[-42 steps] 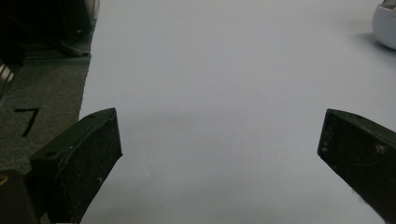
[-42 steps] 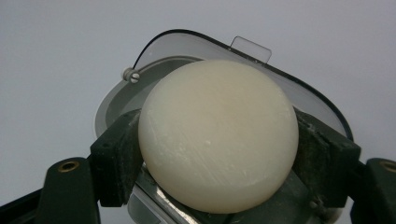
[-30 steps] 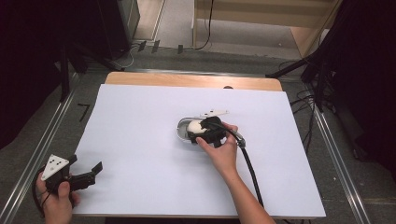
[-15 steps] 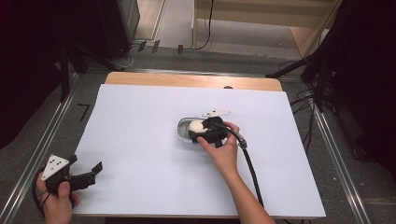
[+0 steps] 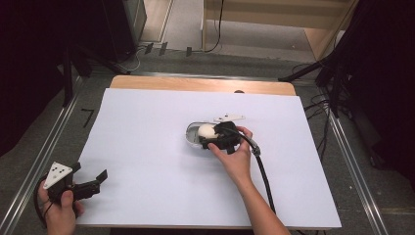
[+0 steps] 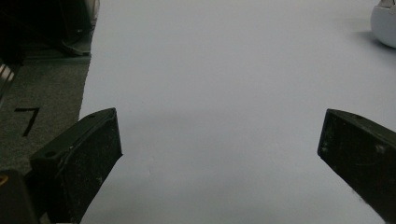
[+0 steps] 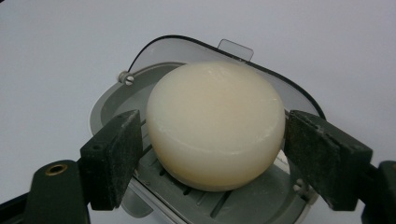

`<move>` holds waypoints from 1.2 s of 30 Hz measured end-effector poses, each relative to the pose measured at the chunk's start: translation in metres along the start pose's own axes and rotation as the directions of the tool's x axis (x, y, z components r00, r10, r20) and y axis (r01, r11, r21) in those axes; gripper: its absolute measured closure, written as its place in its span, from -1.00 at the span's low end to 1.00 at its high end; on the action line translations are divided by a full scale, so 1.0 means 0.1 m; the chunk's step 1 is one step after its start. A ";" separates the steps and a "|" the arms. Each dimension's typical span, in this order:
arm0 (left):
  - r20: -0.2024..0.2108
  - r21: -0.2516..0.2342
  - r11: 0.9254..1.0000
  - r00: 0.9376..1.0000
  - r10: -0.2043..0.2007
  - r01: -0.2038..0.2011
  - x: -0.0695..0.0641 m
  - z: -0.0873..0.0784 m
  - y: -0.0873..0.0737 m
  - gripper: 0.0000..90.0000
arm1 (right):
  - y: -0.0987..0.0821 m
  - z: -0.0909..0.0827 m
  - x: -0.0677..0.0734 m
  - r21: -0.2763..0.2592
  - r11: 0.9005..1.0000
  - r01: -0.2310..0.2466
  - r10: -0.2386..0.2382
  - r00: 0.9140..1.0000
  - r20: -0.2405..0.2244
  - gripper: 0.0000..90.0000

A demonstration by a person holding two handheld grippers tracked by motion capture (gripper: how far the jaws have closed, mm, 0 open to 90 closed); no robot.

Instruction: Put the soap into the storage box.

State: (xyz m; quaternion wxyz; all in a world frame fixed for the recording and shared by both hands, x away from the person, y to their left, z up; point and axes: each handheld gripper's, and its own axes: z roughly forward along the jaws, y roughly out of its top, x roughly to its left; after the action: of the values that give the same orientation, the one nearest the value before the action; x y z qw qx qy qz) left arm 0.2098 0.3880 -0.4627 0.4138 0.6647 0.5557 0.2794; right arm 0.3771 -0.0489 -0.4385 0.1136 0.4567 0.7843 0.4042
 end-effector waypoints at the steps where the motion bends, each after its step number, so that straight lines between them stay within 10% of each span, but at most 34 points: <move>1: 0.000 0.000 1.000 1.000 -0.001 0.001 0.00 0.00 0.00 -0.99 | 0.00 0.00 0.00 0.001 1.000 0.001 -0.001 1.000 0.001 -0.56; 36: -0.001 0.002 1.000 1.000 -0.002 0.002 0.00 0.00 0.00 -0.99 | -0.12 -0.40 -0.18 -0.067 0.997 -0.027 0.027 1.000 -0.003 -0.59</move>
State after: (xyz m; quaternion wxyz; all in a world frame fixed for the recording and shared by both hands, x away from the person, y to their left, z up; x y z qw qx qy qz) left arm 0.2099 0.3876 -0.4626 0.4130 0.6645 0.5570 0.2788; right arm 0.3580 -0.0872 -0.4246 0.1227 0.4628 0.7643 0.4321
